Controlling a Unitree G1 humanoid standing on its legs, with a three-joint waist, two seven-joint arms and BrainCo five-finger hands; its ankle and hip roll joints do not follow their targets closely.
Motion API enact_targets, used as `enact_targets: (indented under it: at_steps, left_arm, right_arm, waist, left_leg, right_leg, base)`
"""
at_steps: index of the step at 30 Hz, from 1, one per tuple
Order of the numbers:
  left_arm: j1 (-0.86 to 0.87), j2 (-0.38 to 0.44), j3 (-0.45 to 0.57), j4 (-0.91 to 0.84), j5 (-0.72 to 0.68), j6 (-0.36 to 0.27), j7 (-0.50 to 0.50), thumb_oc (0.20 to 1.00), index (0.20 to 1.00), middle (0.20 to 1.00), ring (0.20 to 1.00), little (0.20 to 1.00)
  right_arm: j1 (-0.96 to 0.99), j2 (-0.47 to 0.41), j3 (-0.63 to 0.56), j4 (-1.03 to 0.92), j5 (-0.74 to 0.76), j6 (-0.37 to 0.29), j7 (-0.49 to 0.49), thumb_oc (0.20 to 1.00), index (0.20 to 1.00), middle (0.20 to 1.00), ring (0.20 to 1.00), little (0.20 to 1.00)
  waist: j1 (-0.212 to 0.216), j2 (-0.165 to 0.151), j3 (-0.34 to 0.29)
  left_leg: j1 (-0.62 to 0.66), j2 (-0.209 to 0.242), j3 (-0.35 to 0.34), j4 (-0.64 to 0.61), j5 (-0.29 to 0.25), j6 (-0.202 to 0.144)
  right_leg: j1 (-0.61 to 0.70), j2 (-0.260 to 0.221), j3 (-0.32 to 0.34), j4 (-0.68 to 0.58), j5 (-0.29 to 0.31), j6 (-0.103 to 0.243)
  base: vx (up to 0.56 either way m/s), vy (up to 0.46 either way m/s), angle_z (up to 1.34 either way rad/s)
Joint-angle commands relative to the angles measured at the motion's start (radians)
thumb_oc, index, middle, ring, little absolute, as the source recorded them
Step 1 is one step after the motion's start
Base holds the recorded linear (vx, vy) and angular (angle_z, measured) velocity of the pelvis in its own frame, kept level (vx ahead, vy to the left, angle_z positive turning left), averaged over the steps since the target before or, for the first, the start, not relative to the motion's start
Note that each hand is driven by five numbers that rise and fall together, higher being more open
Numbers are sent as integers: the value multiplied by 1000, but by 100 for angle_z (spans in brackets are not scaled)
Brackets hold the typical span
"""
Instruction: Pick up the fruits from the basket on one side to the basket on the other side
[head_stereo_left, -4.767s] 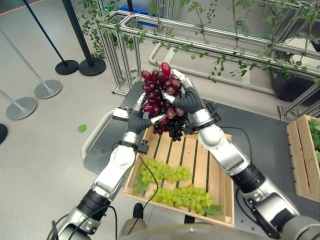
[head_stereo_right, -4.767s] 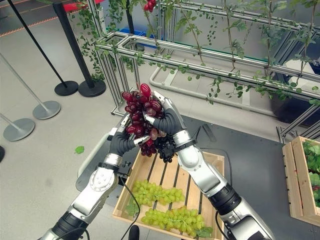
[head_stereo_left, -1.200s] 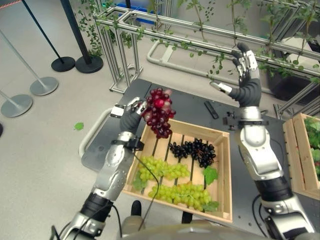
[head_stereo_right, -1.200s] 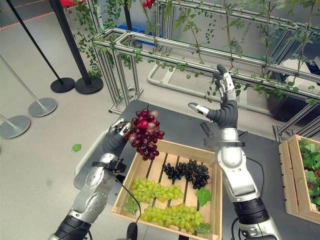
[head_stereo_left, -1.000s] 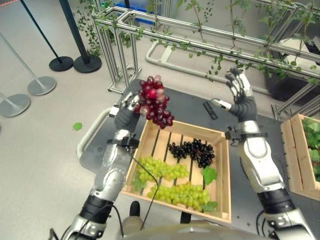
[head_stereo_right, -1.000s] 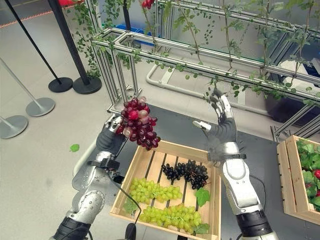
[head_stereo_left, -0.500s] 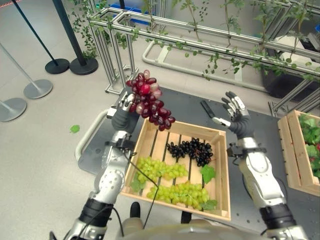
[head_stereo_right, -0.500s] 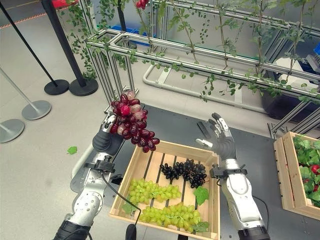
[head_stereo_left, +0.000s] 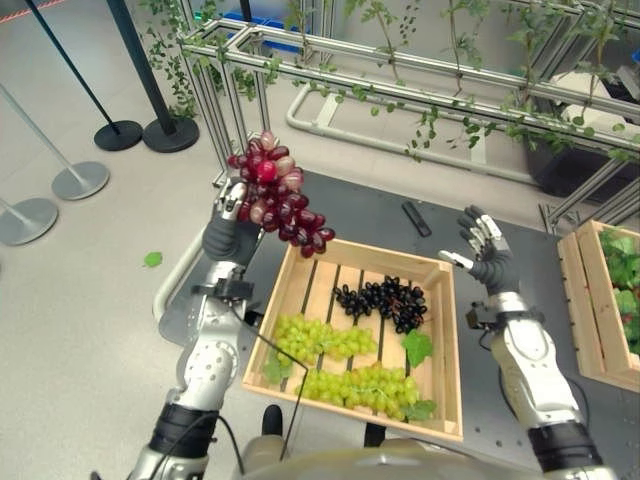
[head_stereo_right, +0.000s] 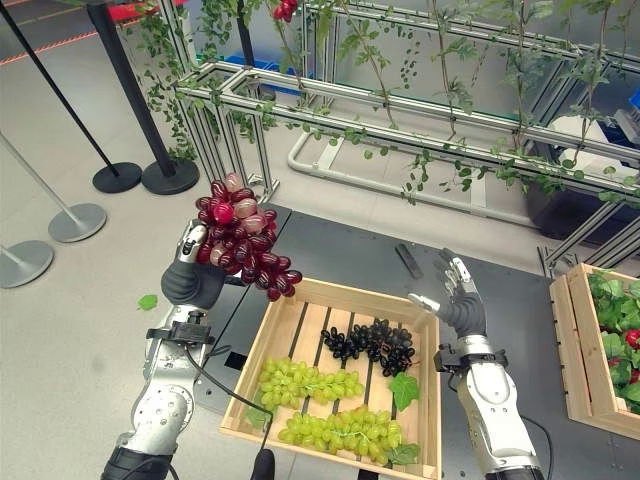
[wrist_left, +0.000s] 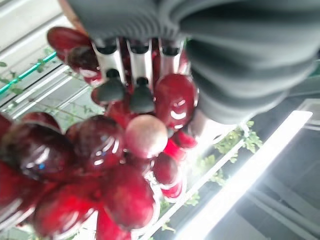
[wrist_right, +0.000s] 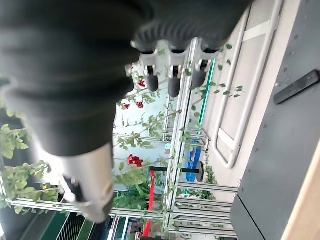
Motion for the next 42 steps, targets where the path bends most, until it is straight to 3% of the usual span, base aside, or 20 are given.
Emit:
enact_targets:
  at_steps: [1, 6, 10, 11, 14, 16, 20, 21, 22, 28, 31, 33, 36, 37, 40, 42]
  left_arm:
    - [-14, -6, 52, -98, 7, -66, -63, 200, 200, 200, 200, 200]
    - [-7, 0, 58, -104, 17, -76, -57, 200, 200, 200, 200, 200]
    - [-31, 4, 52, -96, 36, -83, -54, 200, 200, 200, 200, 200]
    - [-43, 3, 49, -89, 41, -86, -48, 200, 200, 200, 200, 200]
    - [-46, 11, 53, -84, 46, -79, -59, 200, 200, 200, 200, 200]
    - [-43, 13, 49, -83, 47, -74, -80, 200, 200, 200, 200, 200]
    - [-38, -6, 49, -90, 28, -81, -91, 200, 200, 200, 200, 200]
    - [-39, -9, 49, -91, 27, -82, -89, 200, 200, 200, 200, 200]
    - [-42, -18, 45, -90, 11, -79, -92, 200, 200, 200, 200, 200]
    - [-70, 5, 24, -82, 51, -80, -89, 200, 200, 200, 200, 200]
    - [-48, 8, 56, -71, 69, -73, -81, 200, 200, 200, 200, 200]
    - [-22, 14, 87, -70, 77, -66, -74, 200, 200, 200, 200, 200]
    - [-4, 11, 102, -83, 66, -52, -78, 200, 200, 200, 200, 200]
    - [-2, 10, 100, -83, 69, -47, -80, 200, 200, 200, 200, 200]
    - [2, 13, 89, -80, 85, -44, -77, 200, 200, 200, 200, 200]
    - [1, 14, 83, -81, 87, -45, -74, 200, 200, 200, 200, 200]
  right_arm:
    - [-34, -15, -59, -72, 25, -78, 18, 1000, 1000, 1000, 1000, 1000]
    - [-66, -31, -60, -101, 35, -87, 13, 1000, 1000, 1000, 1000, 1000]
    - [-92, -46, -70, -115, 27, -99, -9, 1000, 1000, 1000, 1000, 1000]
    - [-97, -47, -73, -113, 27, -103, -22, 1000, 1000, 1000, 1000, 1000]
    - [-97, -55, -78, -125, 11, -97, -12, 1000, 1000, 1000, 1000, 1000]
    - [-91, -59, -83, -115, 12, -93, -2, 1000, 1000, 1000, 1000, 1000]
    - [-88, -54, -87, -117, 39, -85, 9, 1000, 1000, 1000, 1000, 1000]
    - [-88, -52, -90, -114, 37, -83, 1, 1000, 1000, 1000, 1000, 1000]
    - [-80, -48, -101, -114, 38, -80, -8, 1000, 1000, 1000, 1000, 1000]
    - [-40, -41, -135, -113, -48, -58, -32, 1000, 1000, 1000, 1000, 1000]
    - [-43, -34, -116, -86, -88, -35, -33, 1000, 1000, 1000, 1000, 1000]
    - [-35, -33, -100, -88, -102, -26, -17, 1000, 1000, 1000, 1000, 1000]
    - [6, -28, -98, -89, -101, -21, 17, 1000, 1000, 1000, 1000, 1000]
    - [20, -23, -104, -92, -98, -20, 28, 1000, 1000, 1000, 1000, 1000]
    - [31, -12, -101, -90, -91, -23, 34, 1000, 1000, 1000, 1000, 1000]
    - [31, -11, -106, -89, -86, -26, 31, 1000, 1000, 1000, 1000, 1000]
  waist:
    - [-9, -9, -19]
    - [8, -2, 26]
    - [16, 17, 60]
    - [14, 11, 67]
    - [-3, -15, 59]
    - [-17, -27, 53]
    - [-49, -8, 53]
    - [-58, 0, 53]
    - [-76, 6, 51]
    - [-104, -1, 62]
    - [-89, 18, 71]
    - [-73, 33, 76]
    - [-69, 39, 47]
    - [-68, 39, 29]
    - [-51, 26, -17]
    - [-43, 13, -41]
  left_leg:
    - [-47, -7, -32, 185, -128, 1]
    - [-88, 20, -63, 217, -93, -25]
    - [-170, 58, -118, 139, 68, -83]
    - [-186, 56, -112, 144, 74, -79]
    - [-156, 15, -99, 254, -38, -40]
    - [-119, -30, -100, 373, -153, -7]
    - [4, -93, -128, 487, -299, 27]
    - [23, -91, -119, 467, -316, 32]
    - [60, -85, -75, 414, -383, 55]
    - [6, -204, 11, 387, -424, 119]
    - [-5, -202, 62, 372, -390, 122]
    - [-17, -182, 93, 344, -346, 128]
    - [-12, -157, 112, 247, -275, 145]
    - [-12, -153, 113, 216, -248, 154]
    - [-11, -155, 129, 186, -219, 166]
    - [-33, -149, 132, 189, -203, 161]
  right_leg:
    - [-34, 3, -46, 169, -142, -14]
    - [-63, 36, -64, 210, -170, -54]
    - [-103, 62, -102, 167, -165, -77]
    - [-114, 54, -112, 162, -155, -75]
    - [-148, 32, -113, 148, -116, -69]
    - [-156, 19, -97, 123, -84, -60]
    - [-199, -17, -34, 115, -5, -23]
    - [-220, -32, -27, 122, 9, -14]
    - [-237, -55, -14, 128, 26, 7]
    - [-301, -209, 15, 79, 151, 80]
    - [-308, -255, -48, 35, 160, 89]
    - [-289, -250, -99, 111, 109, 77]
    - [-265, -171, -35, 291, 23, 60]
    - [-246, -120, -12, 371, -19, 55]
    - [-144, -39, -4, 421, -101, 51]
    - [-99, 9, 39, 404, -131, 39]
  base:
    - [-58, -113, 5]
    - [-130, -141, 12]
    - [-228, -103, 27]
    - [-208, -47, 37]
    - [-203, -29, 26]
    - [-175, 88, -2]
    - [-141, 272, -2]
    - [-183, 380, -11]
    - [-192, 354, -18]
    - [-265, 417, -4]
    - [-297, 307, -80]
    - [-367, 220, -124]
    - [-277, 136, -67]
    - [-179, 53, -28]
    - [-141, -20, -56]
    - [-147, -149, -54]
